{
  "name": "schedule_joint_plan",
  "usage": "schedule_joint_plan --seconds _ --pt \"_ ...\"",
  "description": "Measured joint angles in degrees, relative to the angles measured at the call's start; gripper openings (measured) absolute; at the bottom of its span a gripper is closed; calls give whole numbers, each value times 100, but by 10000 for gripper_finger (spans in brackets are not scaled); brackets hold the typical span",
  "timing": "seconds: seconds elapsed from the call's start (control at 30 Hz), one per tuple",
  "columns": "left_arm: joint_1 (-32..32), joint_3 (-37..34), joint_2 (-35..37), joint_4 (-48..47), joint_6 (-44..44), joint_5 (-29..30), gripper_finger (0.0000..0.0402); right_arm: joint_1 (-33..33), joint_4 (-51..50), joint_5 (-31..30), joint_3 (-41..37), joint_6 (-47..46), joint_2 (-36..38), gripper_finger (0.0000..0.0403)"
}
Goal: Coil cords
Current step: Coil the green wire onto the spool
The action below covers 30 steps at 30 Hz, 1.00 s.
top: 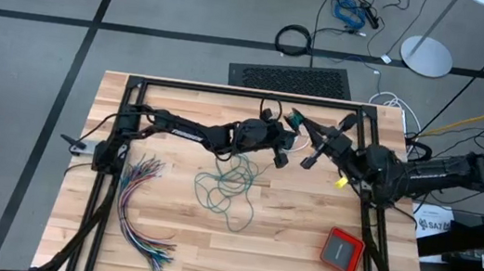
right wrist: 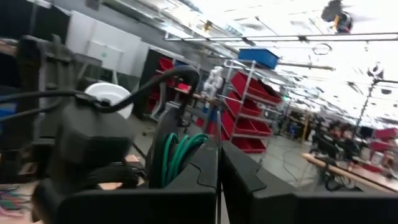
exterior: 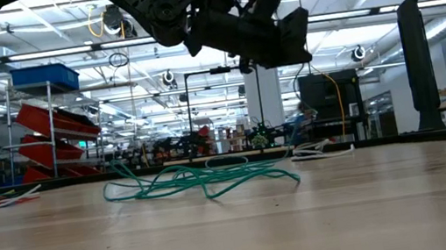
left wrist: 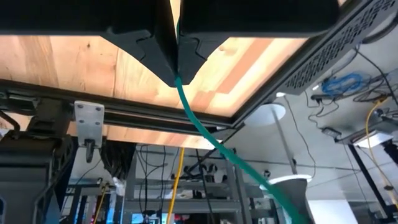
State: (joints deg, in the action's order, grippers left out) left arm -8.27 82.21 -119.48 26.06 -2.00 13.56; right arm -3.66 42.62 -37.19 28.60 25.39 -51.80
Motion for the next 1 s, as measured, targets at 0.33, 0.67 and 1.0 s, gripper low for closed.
schedule_joint_plan --seconds 0.33,0.67,1.0 --pt "92 2 0 -94 -35 0 0 382 1465 -17 0 -64 -1343 0" --pt "178 2 0 -456 -181 5 0 705 1717 4 0 234 -1966 0" --pt "204 7 57 -1017 -184 102 0 714 973 5 0 298 -1784 0"
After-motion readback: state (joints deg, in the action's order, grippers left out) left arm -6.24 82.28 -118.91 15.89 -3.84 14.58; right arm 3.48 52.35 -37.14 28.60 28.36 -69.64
